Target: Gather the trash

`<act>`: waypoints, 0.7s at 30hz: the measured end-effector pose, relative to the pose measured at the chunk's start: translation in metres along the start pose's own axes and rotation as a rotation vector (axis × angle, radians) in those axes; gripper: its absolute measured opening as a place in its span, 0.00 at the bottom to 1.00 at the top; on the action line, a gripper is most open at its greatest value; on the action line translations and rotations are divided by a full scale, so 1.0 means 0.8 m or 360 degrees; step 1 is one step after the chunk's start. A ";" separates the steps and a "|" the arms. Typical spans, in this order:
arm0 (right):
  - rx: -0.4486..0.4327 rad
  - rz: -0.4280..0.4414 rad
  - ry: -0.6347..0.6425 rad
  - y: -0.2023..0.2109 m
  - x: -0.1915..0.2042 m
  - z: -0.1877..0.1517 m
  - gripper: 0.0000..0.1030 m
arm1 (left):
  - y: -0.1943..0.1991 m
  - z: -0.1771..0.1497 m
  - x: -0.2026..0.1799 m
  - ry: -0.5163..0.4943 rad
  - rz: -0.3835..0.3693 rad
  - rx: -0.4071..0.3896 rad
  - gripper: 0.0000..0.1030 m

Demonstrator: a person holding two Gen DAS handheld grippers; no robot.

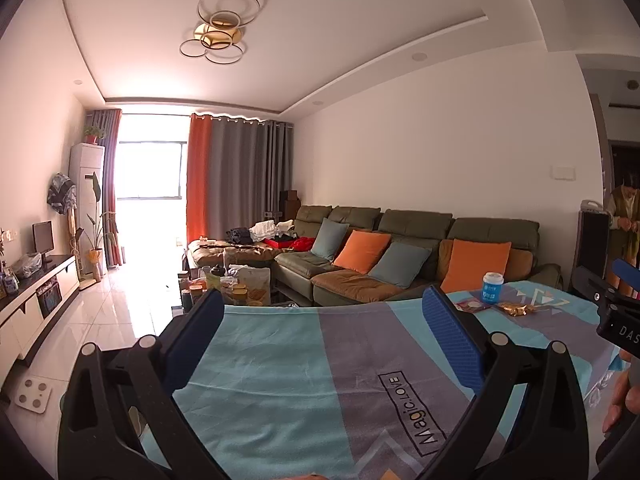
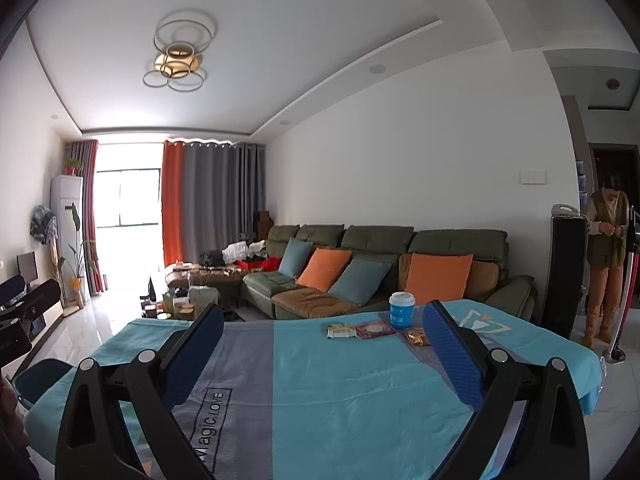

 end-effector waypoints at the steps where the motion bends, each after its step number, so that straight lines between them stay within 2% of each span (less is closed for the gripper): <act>1: -0.0008 0.0000 0.0002 0.003 0.000 0.002 0.93 | 0.002 0.002 0.001 0.0001 0.0005 -0.0006 0.95; 21: -0.0043 0.0009 0.0009 0.020 -0.001 0.003 0.93 | 0.025 0.007 0.001 -0.0029 0.0013 -0.0091 0.95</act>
Point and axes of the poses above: each gripper's, at about its wrist camera, not at the fingertips, and y roughly against the way its jaws point, x to its left, z to its top, the point moved 8 cm from there along -y, roughly the way its jaws point, and after that the axes turned 13 degrees about -x, right-handed, at the moved point
